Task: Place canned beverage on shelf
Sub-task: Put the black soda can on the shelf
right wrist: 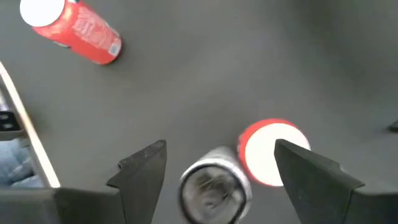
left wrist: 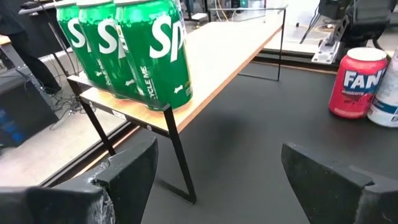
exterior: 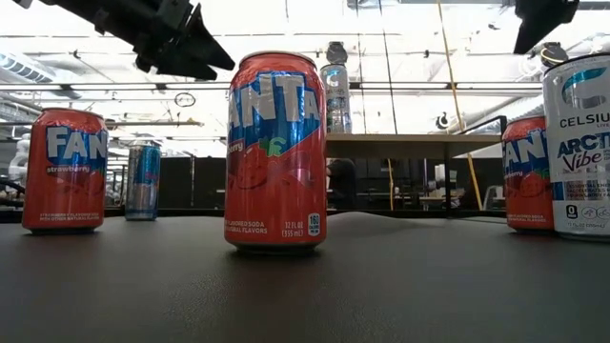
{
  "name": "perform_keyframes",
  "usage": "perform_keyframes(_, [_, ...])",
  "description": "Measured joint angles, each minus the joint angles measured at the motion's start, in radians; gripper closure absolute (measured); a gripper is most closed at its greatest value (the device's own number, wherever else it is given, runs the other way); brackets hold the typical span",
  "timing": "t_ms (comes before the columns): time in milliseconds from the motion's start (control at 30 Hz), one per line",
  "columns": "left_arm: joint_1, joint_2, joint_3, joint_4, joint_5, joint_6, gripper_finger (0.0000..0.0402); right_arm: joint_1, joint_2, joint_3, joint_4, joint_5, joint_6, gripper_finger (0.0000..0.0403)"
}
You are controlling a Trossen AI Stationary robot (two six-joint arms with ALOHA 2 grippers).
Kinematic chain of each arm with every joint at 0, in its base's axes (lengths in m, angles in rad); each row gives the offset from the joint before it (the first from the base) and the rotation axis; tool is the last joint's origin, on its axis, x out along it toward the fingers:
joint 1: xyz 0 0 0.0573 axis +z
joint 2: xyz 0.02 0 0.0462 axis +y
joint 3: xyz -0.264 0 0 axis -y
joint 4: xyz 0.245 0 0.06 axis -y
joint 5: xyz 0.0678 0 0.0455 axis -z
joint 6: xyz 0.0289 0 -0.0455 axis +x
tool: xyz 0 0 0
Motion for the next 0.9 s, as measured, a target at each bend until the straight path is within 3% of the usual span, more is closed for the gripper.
perform_keyframes(133, [0.003, 0.0, 0.0, 0.0, 0.016, 0.0, 0.0061, 0.012, 0.032, 0.02, -0.013, -0.053, 0.027, 0.0118])
perform_keyframes(333, [0.002, 0.0, 0.0, -0.006, 0.053, -0.001, 0.0061, 0.016, 0.073, 0.02, -0.193, -0.107, 0.099, 0.0098])
perform_keyframes(600, [0.002, 0.0, 0.0, -0.013, 0.053, 0.001, 0.0061, 0.026, 0.101, 0.015, -0.126, -0.151, 0.098, 0.0059])
perform_keyframes(900, [0.002, 0.0, 0.0, -0.018, 0.053, 0.0, 0.0061, 0.05, 0.129, -0.084, -0.04, -0.188, 0.145, 0.0055])
